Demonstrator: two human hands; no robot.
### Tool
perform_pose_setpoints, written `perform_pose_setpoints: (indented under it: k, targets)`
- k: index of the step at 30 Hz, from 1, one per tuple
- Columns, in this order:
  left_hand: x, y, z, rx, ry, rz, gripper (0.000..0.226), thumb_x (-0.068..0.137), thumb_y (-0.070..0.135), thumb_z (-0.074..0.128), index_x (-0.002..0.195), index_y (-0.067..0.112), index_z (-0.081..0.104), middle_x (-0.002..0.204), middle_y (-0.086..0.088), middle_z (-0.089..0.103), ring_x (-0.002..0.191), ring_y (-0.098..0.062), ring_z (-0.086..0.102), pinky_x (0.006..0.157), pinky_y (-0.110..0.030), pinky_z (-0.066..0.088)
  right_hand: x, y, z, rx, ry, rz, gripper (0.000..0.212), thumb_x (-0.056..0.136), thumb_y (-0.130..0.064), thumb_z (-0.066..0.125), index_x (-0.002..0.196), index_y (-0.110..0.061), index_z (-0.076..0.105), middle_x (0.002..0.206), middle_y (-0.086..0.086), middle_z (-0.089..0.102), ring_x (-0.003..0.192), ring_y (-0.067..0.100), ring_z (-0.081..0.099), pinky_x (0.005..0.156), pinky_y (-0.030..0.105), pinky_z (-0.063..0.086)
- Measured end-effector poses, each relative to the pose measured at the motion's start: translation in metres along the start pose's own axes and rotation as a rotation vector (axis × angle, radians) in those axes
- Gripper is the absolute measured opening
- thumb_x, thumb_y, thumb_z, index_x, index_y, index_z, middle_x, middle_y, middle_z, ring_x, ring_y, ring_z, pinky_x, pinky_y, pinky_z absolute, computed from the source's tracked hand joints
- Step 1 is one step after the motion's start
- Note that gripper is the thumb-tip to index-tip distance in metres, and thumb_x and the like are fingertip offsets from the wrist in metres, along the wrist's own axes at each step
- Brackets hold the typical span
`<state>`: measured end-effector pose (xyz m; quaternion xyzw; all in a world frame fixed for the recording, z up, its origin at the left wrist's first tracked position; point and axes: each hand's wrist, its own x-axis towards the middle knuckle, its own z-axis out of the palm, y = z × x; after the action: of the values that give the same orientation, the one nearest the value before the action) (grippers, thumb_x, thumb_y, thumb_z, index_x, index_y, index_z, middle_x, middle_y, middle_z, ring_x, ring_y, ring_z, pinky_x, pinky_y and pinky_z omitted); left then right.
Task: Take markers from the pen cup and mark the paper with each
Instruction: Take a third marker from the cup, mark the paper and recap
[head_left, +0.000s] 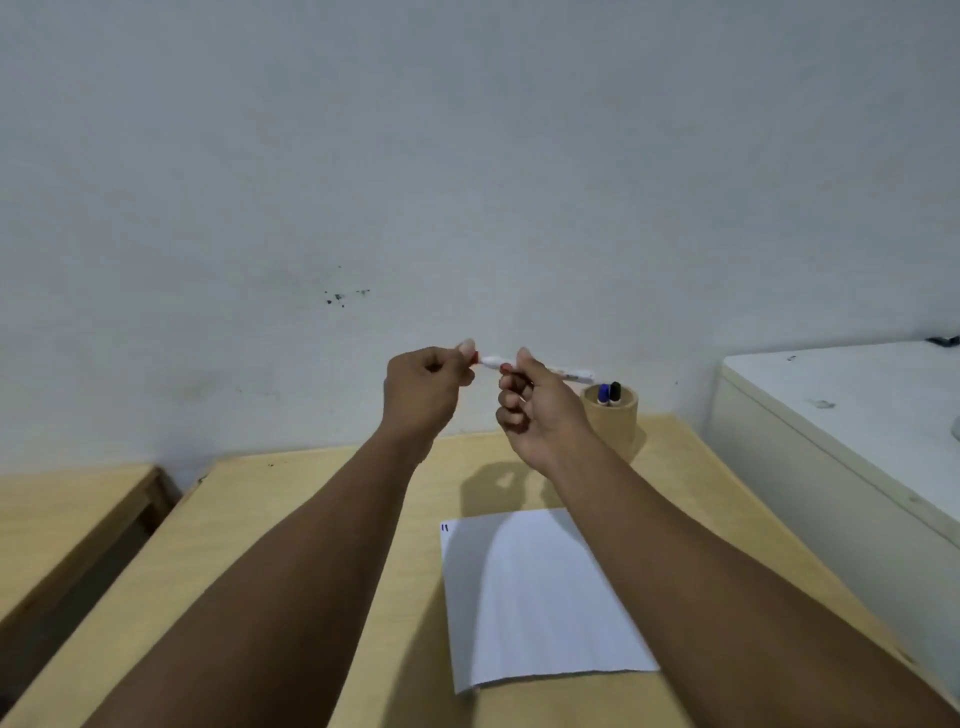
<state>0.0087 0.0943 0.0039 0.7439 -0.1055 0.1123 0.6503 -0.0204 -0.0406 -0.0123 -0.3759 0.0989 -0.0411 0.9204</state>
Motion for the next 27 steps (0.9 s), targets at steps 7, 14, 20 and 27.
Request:
perform_pose_setpoints:
  k: [7,14,20,27]
  targets:
    - [-0.022,-0.077,-0.088,0.271,-0.064,-0.136,0.029,0.081,0.043,0.076,0.069,0.016,0.076,0.08,-0.007,0.08,0.093,-0.025,0.076,0.07,-0.03,0.052,-0.006,0.03,-0.014,-0.374,0.017,-0.12,0.007,0.091,-0.008,0.064,0.085,-0.006,0.064,0.061,0.009,0.063,0.043,0.018,0.065,0.039,0.022,0.041]
    - [-0.065,-0.13,-0.075,0.63,-0.3,-0.182,0.014,0.076,0.032,0.072,0.073,0.019,0.076,0.069,0.008,0.076,0.069,-0.005,0.07,0.07,-0.027,0.057,0.0,0.093,-0.059,-0.832,0.028,-0.18,0.011,0.085,-0.009,0.075,0.077,-0.007,0.067,0.059,0.012,0.068,0.043,0.022,0.065,0.04,0.025,0.041]
    - [-0.073,-0.145,-0.071,0.581,-0.276,-0.171,0.03,0.066,0.05,0.075,0.079,0.023,0.068,0.072,0.004,0.071,0.065,-0.011,0.063,0.069,-0.037,0.056,0.0,0.118,-0.078,-0.901,0.046,-0.162,0.007,0.084,-0.006,0.073,0.08,-0.001,0.07,0.063,0.008,0.076,0.058,0.023,0.074,0.045,0.027,0.045]
    - [-0.075,-0.151,-0.068,0.659,-0.303,-0.098,0.055,0.05,0.073,0.076,0.081,0.032,0.058,0.076,0.01,0.069,0.076,-0.013,0.061,0.068,-0.034,0.051,0.0,0.123,-0.08,-0.999,0.02,-0.195,0.014,0.084,-0.017,0.082,0.085,-0.006,0.074,0.07,0.009,0.077,0.065,0.017,0.078,0.05,0.028,0.049]
